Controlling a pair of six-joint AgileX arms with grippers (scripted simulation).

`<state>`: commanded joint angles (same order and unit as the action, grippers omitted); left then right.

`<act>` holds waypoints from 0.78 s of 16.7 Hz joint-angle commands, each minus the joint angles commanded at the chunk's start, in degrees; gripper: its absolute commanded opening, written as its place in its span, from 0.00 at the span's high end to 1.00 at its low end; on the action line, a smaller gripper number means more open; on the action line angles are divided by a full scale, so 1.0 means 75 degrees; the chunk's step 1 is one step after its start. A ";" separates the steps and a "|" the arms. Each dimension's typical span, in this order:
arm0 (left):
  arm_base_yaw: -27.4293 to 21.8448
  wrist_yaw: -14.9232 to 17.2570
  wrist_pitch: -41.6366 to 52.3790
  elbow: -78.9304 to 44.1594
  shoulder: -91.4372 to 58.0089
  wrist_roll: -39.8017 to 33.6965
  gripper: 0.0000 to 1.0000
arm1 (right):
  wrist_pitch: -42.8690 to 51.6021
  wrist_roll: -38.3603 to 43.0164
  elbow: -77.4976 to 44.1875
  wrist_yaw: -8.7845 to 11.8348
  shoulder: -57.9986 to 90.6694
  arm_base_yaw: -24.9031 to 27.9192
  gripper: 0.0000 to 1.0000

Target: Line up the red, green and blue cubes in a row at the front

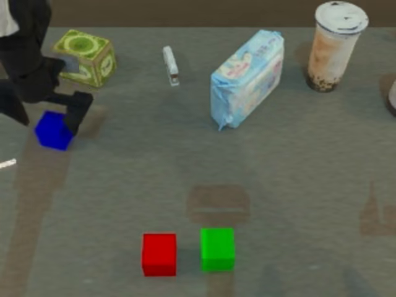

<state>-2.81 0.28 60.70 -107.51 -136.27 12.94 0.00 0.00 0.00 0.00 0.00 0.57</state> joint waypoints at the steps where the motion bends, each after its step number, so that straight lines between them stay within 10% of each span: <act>1: 0.0002 0.0001 -0.0290 0.0202 -0.0089 0.0002 0.00 | 0.0000 0.0000 0.0000 0.0000 0.0000 0.0000 0.00; 7: 0.0005 0.0003 -0.0677 0.0502 -0.0245 0.0008 0.00 | 0.0000 0.0000 0.0000 0.0000 0.0000 0.0000 0.00; 13: 0.0005 0.0003 -0.0677 0.0502 -0.0245 0.0008 0.45 | 0.0000 0.0000 0.0000 0.0000 0.0000 0.0000 0.00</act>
<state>-2.77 0.30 55.62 -103.74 -138.11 13.00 0.00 0.00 0.00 0.00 0.00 0.57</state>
